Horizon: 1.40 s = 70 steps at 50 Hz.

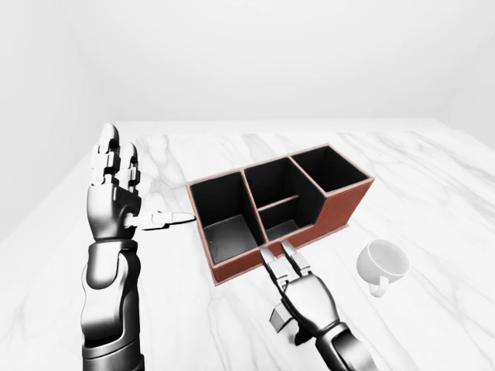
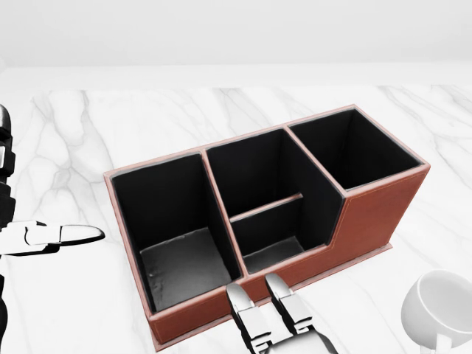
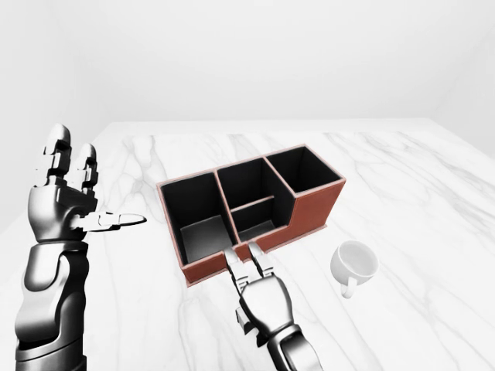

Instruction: Pick up the book and place it in the front compartment of the caddy.

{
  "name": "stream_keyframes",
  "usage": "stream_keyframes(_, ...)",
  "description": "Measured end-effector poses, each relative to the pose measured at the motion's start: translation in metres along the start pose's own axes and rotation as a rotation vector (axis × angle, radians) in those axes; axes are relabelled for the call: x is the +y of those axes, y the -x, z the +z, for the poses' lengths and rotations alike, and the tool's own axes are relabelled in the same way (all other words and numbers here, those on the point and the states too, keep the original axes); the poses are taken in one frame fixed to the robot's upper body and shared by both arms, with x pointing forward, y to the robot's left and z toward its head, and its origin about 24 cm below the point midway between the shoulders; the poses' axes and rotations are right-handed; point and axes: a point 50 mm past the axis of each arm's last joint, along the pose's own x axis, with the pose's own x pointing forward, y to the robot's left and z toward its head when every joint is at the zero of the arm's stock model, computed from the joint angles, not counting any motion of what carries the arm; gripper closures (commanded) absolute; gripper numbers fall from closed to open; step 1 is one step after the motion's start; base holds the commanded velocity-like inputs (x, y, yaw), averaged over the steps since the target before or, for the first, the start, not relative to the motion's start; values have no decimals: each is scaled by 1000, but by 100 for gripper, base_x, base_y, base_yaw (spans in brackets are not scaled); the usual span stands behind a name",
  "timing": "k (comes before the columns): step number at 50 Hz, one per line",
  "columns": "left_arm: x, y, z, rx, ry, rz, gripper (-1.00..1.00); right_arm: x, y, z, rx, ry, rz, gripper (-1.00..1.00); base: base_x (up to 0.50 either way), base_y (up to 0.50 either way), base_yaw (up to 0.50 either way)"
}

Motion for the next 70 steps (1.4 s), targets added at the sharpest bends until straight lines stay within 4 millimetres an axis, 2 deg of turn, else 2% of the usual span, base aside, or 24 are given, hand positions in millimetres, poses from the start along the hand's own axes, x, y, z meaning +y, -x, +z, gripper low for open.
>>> stream_keyframes(26,1,0,1,-5,1,2,-100,4,2,2,-4,3,11,-100,0,0,0)
stream_keyframes(27,1,0,1,-5,1,2,-100,4,2,2,-5,3,12,93,0,0,0)
stream_keyframes(28,1,0,1,-5,1,2,-100,4,2,2,-6,1,11,100,0,0,0)
stream_keyframes(54,1,-1,2,-8,0,4,-100,-2,1,-2,7,3,28,100,0,0,0)
stream_keyframes(60,1,-1,1,-5,0,6,-100,-12,0,-3,12,-9,18,100,0,0,0)
stream_keyframes(70,2,-2,1,-4,1,10,-100,-40,1,-4,18,-45,-30,100,0,0,0)
